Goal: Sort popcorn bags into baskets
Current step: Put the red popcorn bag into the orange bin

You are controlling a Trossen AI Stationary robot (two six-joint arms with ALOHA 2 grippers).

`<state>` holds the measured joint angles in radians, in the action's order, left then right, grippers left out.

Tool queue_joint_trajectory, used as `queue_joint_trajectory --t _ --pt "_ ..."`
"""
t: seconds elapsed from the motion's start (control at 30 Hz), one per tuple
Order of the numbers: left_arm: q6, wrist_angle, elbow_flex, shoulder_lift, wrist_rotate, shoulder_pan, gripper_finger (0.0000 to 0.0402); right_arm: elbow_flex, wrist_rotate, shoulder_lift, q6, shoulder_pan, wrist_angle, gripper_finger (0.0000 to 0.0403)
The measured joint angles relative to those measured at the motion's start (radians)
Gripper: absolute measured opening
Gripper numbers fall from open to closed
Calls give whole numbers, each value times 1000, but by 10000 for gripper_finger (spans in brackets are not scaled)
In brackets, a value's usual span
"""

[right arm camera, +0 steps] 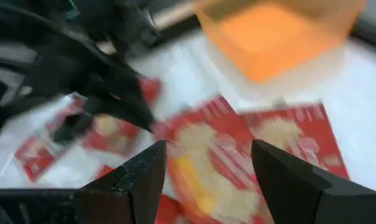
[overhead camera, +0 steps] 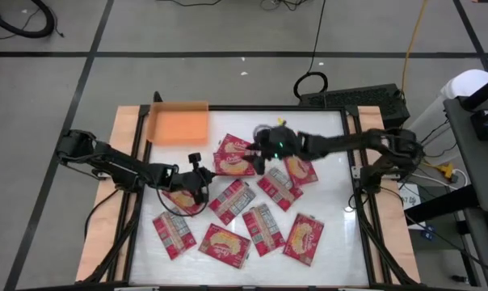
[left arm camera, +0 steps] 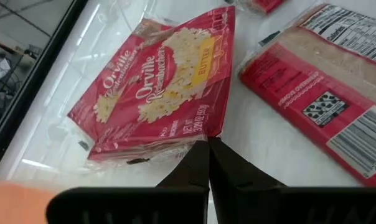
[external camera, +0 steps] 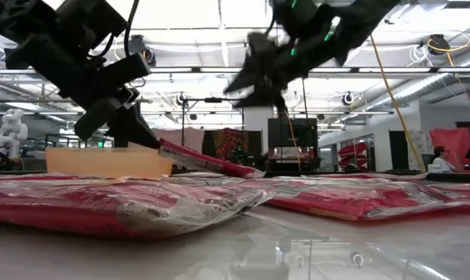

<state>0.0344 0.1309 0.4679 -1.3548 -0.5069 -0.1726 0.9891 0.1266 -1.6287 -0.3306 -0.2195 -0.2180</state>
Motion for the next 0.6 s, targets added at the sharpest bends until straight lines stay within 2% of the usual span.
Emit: queue_joint_trajectory --t 0.2,0.37,0.6 --pt "17 1 1 0 -1 7 1 128 268 -191 101 -122 77 226" --pt "101 5 2 0 -2 6 1 232 292 -316 209 -132 95 243" --pt "192 3 2 0 -1 9 1 344 294 -384 223 -140 98 293"
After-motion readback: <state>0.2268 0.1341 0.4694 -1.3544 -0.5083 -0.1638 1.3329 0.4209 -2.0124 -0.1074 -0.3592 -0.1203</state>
